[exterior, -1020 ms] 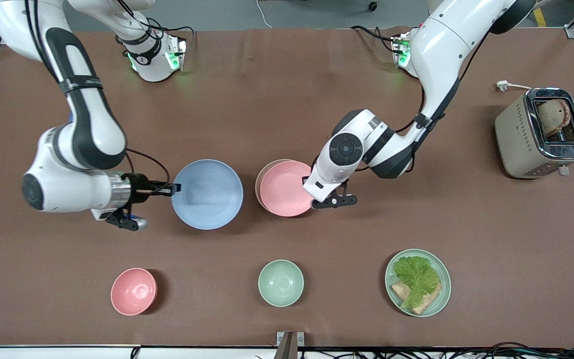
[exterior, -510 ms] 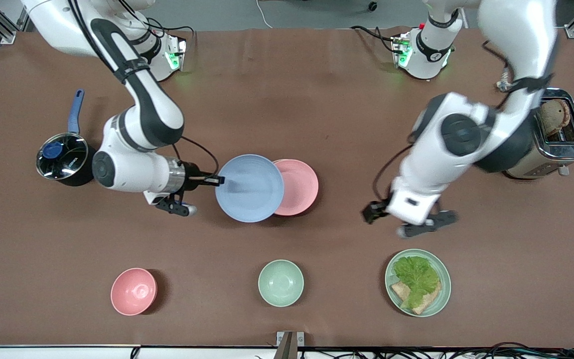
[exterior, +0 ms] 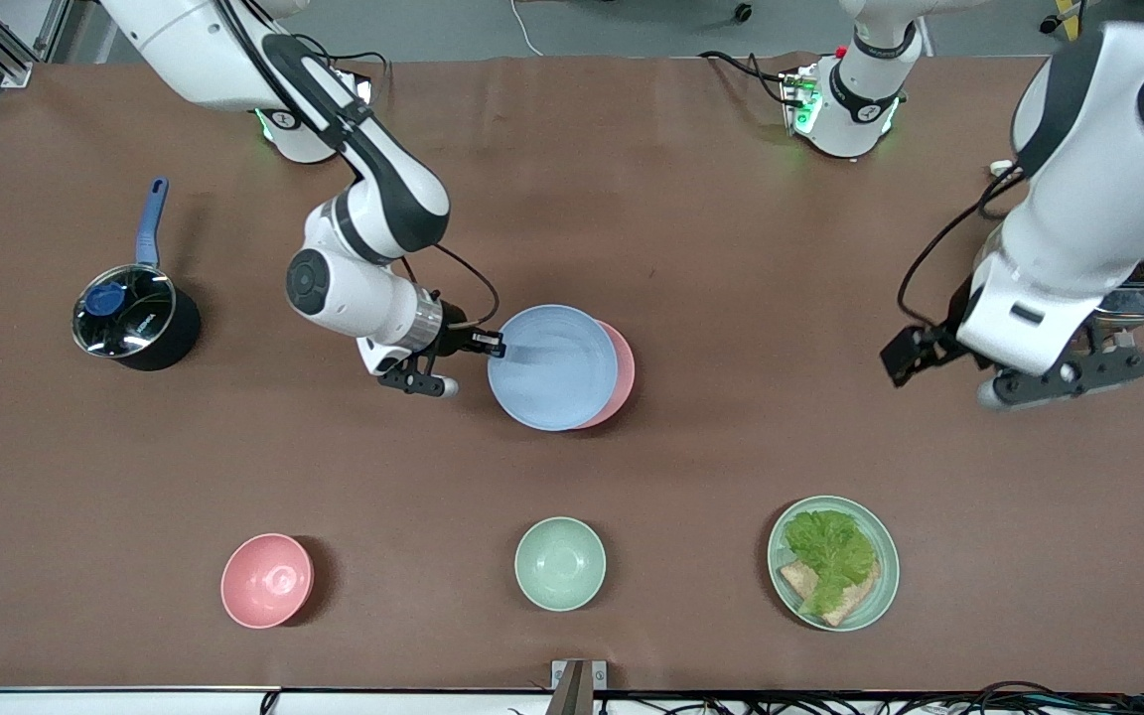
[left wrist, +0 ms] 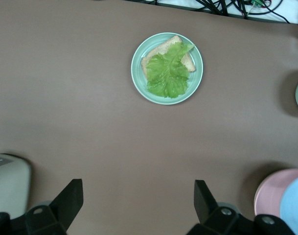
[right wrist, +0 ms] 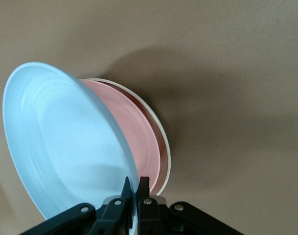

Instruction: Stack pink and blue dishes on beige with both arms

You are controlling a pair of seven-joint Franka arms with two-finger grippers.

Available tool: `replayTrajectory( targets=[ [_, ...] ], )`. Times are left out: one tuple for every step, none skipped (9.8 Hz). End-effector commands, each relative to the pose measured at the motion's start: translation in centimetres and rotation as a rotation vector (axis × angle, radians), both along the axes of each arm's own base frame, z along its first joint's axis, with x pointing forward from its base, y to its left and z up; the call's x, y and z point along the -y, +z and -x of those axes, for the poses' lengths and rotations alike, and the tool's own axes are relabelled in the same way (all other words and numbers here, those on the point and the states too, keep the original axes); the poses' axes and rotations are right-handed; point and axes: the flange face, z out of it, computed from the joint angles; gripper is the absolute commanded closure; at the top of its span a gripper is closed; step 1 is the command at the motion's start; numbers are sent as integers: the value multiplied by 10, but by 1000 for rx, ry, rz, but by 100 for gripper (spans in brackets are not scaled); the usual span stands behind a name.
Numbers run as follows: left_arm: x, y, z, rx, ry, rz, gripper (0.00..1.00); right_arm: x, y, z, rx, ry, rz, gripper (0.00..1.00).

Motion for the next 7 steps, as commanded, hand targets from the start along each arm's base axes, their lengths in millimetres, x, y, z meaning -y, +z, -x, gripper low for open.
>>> replayTrajectory(
  targets=[
    [-13,30,22,-34,-109,-33,0,-11,-10,8,2,-17,0,97],
    [-31,40,27,-32,-107,-21,0,-14,-17,11,-5,-18,2,94],
    [-49,50,36,-52,-111,2,0,-20,-22,14,7,-18,2,93],
    [-71,57,45,-76,-125,29,0,-25,-32,21,15,-17,5,92],
    [-86,57,52,-87,-143,59,0,-22,-39,25,8,-17,13,82],
    [-93,57,61,-94,-158,54,0,-21,-40,26,5,-14,15,57],
    [-97,59,71,-97,-154,51,0,-20,-39,25,6,-15,15,26]
  ],
)
